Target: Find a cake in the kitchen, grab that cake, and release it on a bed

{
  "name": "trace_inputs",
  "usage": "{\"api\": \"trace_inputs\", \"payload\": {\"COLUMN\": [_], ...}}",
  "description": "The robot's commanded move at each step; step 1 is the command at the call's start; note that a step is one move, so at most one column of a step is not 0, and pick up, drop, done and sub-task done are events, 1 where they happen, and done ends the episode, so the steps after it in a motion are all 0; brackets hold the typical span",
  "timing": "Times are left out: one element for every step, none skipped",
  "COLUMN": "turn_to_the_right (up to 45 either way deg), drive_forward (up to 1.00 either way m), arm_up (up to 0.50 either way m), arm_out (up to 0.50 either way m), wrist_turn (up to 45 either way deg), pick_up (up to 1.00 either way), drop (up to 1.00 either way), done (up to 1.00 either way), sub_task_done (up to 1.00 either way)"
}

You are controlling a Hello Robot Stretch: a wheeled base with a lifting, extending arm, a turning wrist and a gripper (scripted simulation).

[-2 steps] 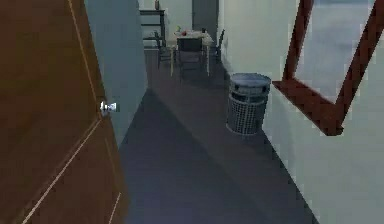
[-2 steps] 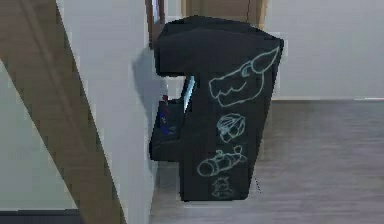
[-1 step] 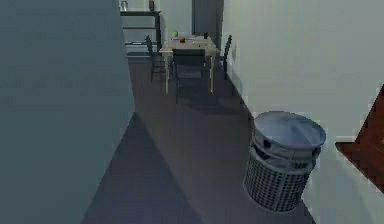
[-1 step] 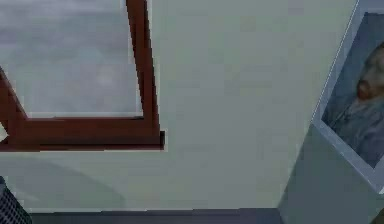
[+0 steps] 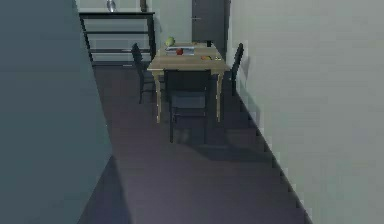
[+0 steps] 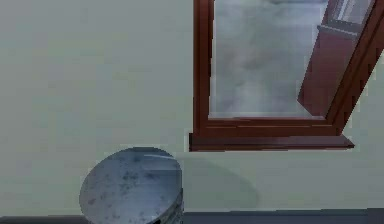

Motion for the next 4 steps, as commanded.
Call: {"api": "trace_inputs", "payload": {"turn_to_the_right": [-6.0,0.0,27.0,0.0], "drive_forward": [0.0,0.4,0.0,1.0], "arm_up": [0.0,0.0,0.0,0.0], "arm_out": [0.0,0.0,0.0,0.0], "wrist_turn": [0.0,0.0,0.0,0.0], "pick_up": [0.0,0.0,0.0,0.0], "drop": [0.0,0.0,0.0,0.0], "done": [0.0,0.0,0.0,0.0], "sub_task_done": [0.0,0.0,0.0,0.0]}}
